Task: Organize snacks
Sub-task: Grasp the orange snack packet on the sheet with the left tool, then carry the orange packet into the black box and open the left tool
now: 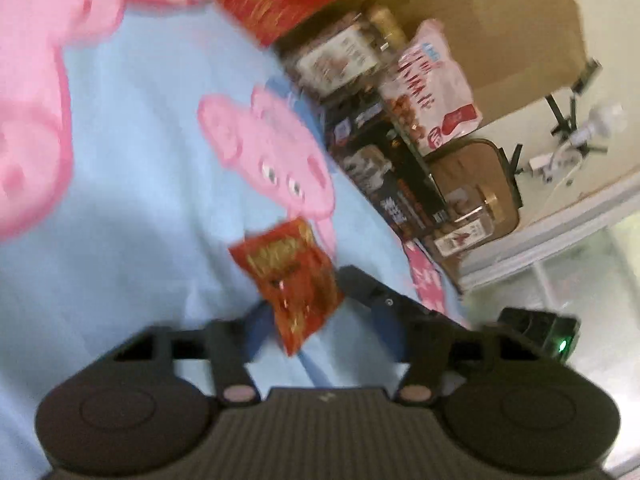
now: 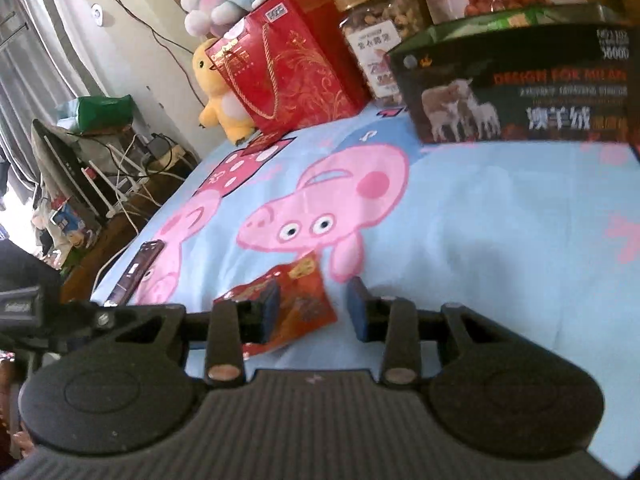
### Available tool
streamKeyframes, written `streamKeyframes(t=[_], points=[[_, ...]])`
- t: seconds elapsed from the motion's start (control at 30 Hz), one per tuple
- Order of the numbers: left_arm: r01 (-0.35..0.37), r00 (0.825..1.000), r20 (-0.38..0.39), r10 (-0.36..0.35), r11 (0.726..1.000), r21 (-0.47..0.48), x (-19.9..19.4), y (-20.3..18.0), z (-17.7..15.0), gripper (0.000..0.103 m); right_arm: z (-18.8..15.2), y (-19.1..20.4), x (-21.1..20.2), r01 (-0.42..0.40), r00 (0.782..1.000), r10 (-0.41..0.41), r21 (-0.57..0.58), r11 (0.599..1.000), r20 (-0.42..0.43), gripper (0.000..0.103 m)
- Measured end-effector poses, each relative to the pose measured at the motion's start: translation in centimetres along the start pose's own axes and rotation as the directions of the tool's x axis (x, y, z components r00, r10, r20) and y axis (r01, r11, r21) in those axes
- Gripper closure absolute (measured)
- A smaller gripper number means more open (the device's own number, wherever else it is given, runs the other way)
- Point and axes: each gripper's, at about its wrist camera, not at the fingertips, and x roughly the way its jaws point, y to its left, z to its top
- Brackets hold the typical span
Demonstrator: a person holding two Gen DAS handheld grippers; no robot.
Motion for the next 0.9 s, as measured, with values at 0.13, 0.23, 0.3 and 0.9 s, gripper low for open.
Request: streamKeyframes(t=[0.13, 0.23, 0.3, 0.9], points=[[-0.044, 0.999, 0.022, 0.043, 0.998, 0.037, 0.2, -0.5, -0.2, 0.076, -0.8, -0.3, 0.0, -0.04, 0.999, 0.039, 0.082, 0.996, 0.008, 0.077], [-0.058, 0.998, 0.026, 0.057, 0.997, 0.046, 0.0, -0.3, 0.1, 0.084, -1.2, -0.9, -0.2, -0.079, 0.997, 0.078, 0.13, 0.988, 0.015, 0.077], [-0.023, 0.999, 0.03, 0.022, 0.999, 0.031, -0.3, 0.0, 0.3, 0.086, -1.1, -1.6, -0.3, -0.111, 0.994, 0.11, 0.189, 0.976, 0.017, 0.074], [0.03, 0.998, 0.044, -0.036, 0.989, 0.145, -1.8, -2.8, 1.6, 0.088, -0.4, -3.3, 0.3, -0.354, 0.931, 0.357, 0.403, 0.844, 0.071, 0.071]])
